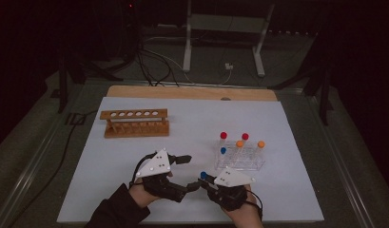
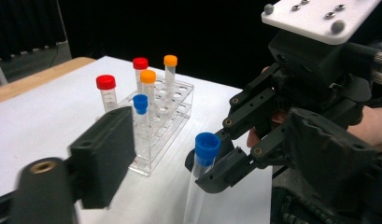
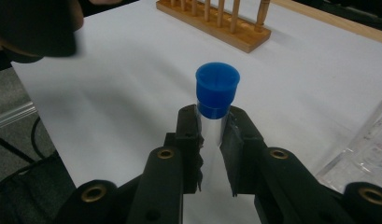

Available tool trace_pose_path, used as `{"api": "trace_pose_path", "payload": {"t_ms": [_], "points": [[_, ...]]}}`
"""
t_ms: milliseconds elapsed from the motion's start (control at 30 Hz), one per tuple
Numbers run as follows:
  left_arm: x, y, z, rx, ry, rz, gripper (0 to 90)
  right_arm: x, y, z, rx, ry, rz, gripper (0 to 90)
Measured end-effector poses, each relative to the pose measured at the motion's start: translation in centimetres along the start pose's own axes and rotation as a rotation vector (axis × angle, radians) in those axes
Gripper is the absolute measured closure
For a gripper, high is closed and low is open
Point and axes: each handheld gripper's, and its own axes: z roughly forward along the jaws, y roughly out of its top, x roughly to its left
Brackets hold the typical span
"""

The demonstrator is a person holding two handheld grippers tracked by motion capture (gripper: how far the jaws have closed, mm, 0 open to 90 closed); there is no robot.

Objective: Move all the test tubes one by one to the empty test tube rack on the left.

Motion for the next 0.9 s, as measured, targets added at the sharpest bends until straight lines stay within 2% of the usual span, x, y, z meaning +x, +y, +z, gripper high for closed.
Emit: {"api": "trace_pose_path", "payload": {"t_ms": [100, 467, 667, 900], "points": [[0.0, -0.1, 0.4, 0.009, -0.006, 0.003, 23.7, 0.1, 0.0, 0.0, 0.001, 0.005, 0.001, 77.1], [0.0, -0.5, 1.6, 0.039, -0.022, 0.003, 46.5, 0.3, 0.0, 0.0, -0.004, 0.011, -0.002, 77.1], [0.0, -0.7, 2.0, 0.064, 0.001, 0.015, 58.6, 0.3, 0.1, -0.1, -0.005, 0.012, 0.002, 77.1], [-0.1, -0.9, 2.3, 0.085, -0.006, 0.036, 70.2, 0.3, 0.1, -0.1, -0.008, 0.009, -0.001, 77.1]]}}
